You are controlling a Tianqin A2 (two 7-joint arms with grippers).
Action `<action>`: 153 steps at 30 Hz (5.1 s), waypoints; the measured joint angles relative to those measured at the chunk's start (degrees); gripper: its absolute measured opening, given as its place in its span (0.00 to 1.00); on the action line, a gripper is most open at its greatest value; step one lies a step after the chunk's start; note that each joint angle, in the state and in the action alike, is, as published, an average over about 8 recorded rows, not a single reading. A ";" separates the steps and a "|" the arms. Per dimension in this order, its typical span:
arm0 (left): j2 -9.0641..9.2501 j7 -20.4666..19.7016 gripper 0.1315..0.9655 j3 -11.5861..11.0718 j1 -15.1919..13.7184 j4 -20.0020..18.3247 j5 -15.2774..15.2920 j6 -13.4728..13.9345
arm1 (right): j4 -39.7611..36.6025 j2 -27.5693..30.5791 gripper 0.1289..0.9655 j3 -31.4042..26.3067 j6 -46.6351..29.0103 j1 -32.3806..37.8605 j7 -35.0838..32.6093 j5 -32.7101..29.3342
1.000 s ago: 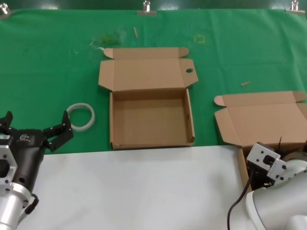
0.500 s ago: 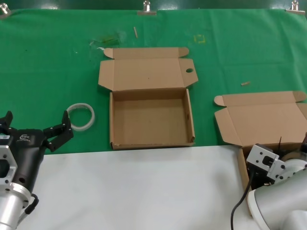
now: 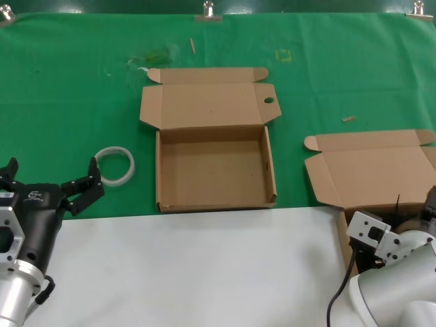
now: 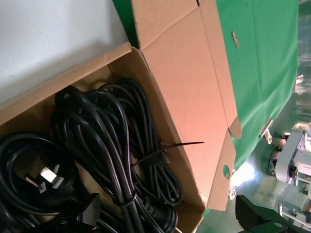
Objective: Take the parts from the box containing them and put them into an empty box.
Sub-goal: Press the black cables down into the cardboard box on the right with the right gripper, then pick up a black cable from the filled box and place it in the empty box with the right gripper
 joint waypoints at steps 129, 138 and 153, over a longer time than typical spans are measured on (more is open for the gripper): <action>0.00 0.00 1.00 0.00 0.00 0.00 0.00 0.00 | -21.56 0.04 0.13 -36.83 -26.80 24.77 38.53 10.36; 0.00 0.00 1.00 0.00 0.00 0.00 0.00 0.00 | -21.76 0.04 0.13 -38.42 -27.49 25.10 42.29 10.36; 0.00 0.00 1.00 0.00 0.00 0.00 -0.01 0.00 | -17.61 0.04 0.13 -39.12 -26.79 22.94 47.20 10.36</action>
